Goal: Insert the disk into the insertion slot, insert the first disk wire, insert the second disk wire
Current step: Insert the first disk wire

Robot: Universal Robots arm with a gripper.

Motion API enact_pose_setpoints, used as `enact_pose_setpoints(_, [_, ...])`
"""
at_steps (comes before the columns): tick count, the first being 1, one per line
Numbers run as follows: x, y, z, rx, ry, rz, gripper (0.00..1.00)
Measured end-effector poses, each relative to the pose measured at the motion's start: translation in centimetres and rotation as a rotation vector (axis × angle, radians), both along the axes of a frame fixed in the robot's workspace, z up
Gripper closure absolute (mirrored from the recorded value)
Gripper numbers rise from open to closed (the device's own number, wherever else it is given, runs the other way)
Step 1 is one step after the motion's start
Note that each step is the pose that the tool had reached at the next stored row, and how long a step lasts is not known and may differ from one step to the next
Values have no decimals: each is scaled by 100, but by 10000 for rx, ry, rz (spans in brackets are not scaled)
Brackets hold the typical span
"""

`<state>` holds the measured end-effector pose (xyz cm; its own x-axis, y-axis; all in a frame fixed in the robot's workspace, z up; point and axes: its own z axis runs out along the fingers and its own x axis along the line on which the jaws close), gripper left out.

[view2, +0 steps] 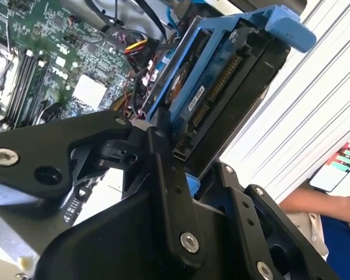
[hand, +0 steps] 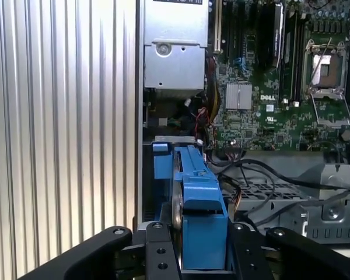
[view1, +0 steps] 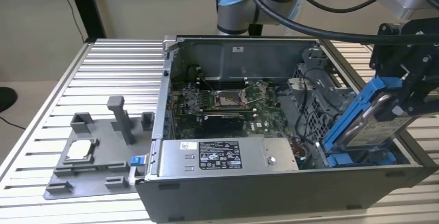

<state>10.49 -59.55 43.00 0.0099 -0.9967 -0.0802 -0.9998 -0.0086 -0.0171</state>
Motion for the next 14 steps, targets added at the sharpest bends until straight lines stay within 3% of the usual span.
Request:
enact_pose_setpoints(9, [0, 16, -81, -2, -6, -3, 100])
enact_pose_setpoints(14, [-1, 17, -168, -2, -6, -8, 100])
